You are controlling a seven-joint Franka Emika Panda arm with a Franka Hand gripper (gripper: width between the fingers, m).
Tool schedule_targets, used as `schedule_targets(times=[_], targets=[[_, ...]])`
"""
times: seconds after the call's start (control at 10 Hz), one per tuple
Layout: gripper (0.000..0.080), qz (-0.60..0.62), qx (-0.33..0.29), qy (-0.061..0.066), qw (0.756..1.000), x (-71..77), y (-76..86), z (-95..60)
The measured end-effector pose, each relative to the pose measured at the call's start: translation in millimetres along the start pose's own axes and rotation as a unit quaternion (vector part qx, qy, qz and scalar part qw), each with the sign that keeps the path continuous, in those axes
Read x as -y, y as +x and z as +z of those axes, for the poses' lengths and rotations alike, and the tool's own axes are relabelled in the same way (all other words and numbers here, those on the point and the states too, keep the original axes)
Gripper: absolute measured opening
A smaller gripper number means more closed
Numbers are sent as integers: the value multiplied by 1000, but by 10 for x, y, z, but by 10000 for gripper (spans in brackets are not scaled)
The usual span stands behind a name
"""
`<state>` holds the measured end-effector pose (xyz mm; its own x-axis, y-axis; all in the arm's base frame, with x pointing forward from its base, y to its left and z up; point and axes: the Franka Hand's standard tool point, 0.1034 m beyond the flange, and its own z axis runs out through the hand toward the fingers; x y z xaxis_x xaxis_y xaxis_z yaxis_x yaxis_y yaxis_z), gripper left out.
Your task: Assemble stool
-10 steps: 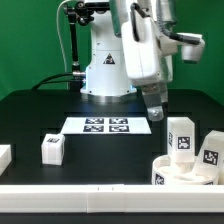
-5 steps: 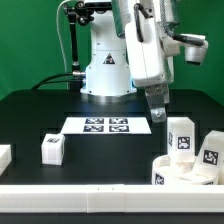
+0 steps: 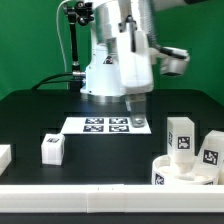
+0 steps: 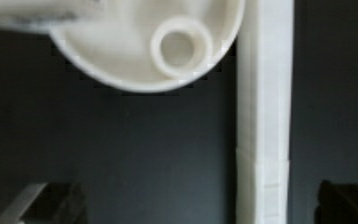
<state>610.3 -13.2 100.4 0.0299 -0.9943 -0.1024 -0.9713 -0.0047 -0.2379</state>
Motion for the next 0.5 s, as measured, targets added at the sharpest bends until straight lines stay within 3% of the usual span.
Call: schedule_targets(times=[0.2,0.5], targets=[[649,-46,-5,-2,999,-26,364,-48],[649,-50,-5,-3,999,-27,398,-49]])
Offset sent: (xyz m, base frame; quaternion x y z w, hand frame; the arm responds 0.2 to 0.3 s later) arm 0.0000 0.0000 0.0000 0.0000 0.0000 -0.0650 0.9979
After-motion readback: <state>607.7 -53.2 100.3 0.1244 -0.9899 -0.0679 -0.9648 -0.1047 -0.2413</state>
